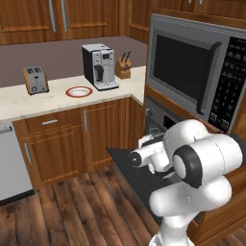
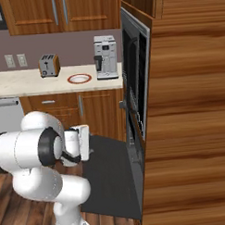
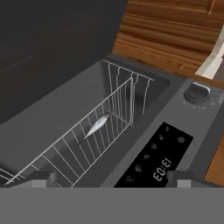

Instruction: Place the fish on the rack of the oven, and slide the rack back inside. Close the oven door.

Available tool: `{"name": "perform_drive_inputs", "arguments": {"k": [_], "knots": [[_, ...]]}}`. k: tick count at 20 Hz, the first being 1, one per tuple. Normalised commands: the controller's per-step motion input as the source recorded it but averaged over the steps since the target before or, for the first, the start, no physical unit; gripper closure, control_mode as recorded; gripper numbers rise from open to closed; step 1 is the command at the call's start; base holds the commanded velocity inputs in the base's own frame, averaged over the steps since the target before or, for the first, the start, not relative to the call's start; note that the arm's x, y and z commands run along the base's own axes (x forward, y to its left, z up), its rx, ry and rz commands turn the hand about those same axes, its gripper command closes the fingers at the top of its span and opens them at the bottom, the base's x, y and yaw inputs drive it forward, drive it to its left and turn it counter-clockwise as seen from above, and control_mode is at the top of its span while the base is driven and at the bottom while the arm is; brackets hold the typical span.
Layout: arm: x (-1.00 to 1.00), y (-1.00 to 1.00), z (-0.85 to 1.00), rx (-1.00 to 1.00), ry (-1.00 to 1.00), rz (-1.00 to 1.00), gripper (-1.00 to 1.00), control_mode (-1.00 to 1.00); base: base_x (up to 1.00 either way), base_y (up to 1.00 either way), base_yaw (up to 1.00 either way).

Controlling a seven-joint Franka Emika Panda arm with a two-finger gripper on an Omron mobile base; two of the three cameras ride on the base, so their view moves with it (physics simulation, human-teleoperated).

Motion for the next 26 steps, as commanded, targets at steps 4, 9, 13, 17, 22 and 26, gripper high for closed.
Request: {"name": "perform_drive_inputs", "arguments": {"k": [4, 9, 13, 17, 22, 26], "knots": [[-0.11, 0.35, 1.0, 0.1, -0.14, 0.0, -1.0, -1.0, 0.0, 0.0, 0.0], [-0.16, 0.31, 1.0, 0.08, -0.03, 0.0, -1.0, -1.0, 0.0, 0.0, 0.0], [-0.21, 0.38, 1.0, 0.03, 0.0, 0.0, -1.0, -1.0, 0.0, 0.0, 0.0], [-0.31, 0.54, 0.94, 0.0, 0.0, 0.0, -1.0, -1.0, 0.0, 0.0, 0.0], [-0.37, 0.92, 0.36, -0.12, 0.0, 0.0, -1.0, -1.0, 0.0, 0.0, 0.0], [-0.51, 1.0, -0.05, -0.22, -0.07, 0.0, -1.0, -1.0, 0.0, 0.0, 0.0]]}}
